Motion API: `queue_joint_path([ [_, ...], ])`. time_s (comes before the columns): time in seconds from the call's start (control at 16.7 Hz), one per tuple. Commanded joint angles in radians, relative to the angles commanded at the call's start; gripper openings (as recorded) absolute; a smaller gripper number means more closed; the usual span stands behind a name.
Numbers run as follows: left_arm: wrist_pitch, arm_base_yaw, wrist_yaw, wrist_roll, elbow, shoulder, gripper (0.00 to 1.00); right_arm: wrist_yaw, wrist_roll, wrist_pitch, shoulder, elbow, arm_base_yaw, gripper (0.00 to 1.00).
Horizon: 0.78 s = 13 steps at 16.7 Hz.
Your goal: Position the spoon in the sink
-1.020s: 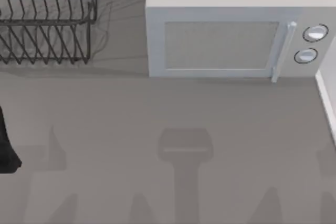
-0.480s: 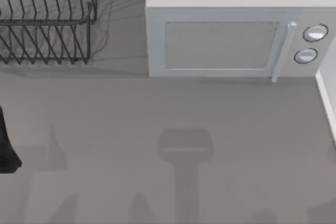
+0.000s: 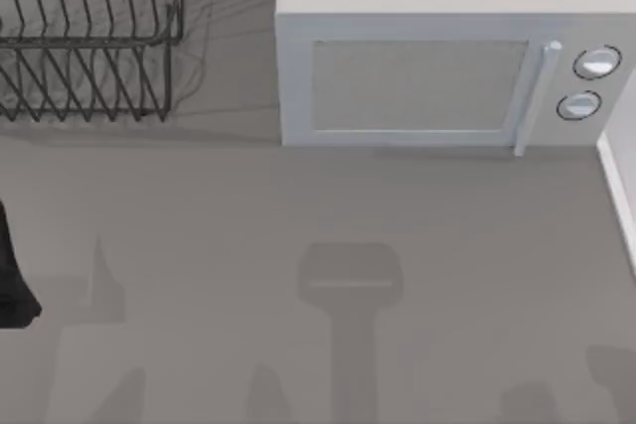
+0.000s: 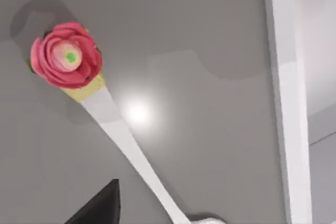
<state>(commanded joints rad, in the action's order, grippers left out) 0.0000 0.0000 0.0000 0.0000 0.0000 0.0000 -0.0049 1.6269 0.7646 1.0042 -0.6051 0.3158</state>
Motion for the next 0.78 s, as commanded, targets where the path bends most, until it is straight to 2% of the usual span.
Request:
queue_joint_path([
  [0.24,0.0,0.0,0.0,0.0,0.0,0.0,1.0,0.002,0.345,0.153,0.211,-0.132,0.065,1.0],
  [0.42,0.0,0.0,0.0,0.0,0.0,0.0,1.0,0.005,0.517,0.252,0.332,-0.219,0.11,1.0],
  [0.6,0.0,0.0,0.0,0.0,0.0,0.0,1.0,0.004,0.609,0.293,0.39,-0.27,0.14,1.0],
  [0.78,0.0,0.0,0.0,0.0,0.0,0.0,1.0,0.003,0.631,0.299,0.4,-0.285,0.152,1.0],
])
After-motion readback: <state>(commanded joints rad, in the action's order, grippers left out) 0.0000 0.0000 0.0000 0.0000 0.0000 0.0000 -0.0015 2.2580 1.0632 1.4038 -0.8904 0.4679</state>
